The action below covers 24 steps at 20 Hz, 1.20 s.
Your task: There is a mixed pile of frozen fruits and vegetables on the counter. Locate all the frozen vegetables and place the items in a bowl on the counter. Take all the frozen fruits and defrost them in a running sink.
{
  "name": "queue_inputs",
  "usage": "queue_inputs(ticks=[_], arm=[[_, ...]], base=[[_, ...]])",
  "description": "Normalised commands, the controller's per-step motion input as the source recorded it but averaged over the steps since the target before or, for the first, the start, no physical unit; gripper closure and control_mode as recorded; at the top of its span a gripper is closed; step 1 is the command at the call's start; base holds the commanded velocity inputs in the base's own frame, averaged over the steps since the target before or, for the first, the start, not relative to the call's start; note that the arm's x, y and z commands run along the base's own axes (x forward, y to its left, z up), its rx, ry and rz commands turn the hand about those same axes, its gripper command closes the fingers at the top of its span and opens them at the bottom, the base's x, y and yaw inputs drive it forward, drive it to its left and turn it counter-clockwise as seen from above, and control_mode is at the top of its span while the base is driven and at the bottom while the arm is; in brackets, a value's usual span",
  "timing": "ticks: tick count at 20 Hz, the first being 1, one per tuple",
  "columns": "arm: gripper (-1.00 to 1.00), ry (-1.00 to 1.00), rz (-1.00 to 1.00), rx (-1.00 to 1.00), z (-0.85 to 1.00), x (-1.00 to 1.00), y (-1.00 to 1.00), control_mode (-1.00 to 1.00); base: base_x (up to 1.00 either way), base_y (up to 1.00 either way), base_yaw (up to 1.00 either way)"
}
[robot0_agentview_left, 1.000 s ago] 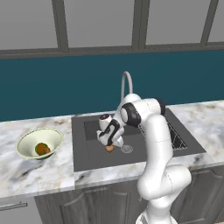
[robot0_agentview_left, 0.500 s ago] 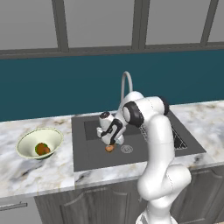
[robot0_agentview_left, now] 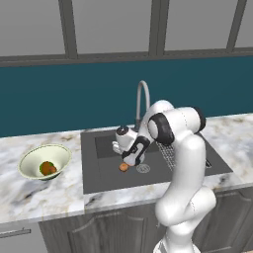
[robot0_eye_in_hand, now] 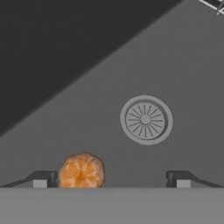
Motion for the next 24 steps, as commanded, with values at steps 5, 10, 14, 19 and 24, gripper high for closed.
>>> queue_inputs(ticks=[5, 10, 14, 19, 24], arm=[[-1.0, -0.06, -0.02, 0.0, 0.56, -0.28, -0.16, -1.0], [-1.0, -0.01, -0.03, 0.0, 0.62, -0.21, -0.04, -1.0], [-1.0, 0.0, -0.02, 0.0, 0.74, -0.04, 0.0, -1.0], [-1.0, 0.01, -0.02, 0.0, 0.76, -0.11, 0.0, -1.0], [-1.0, 0.04, 0.0, 0.0, 0.56, -0.29, 0.0, -1.0]], base=[[0.0, 0.0, 0.0], [0.0, 0.0, 0.0], [0.0, 0.0, 0.0], [0.0, 0.0, 0.0], [0.0, 0.0, 0.0]])
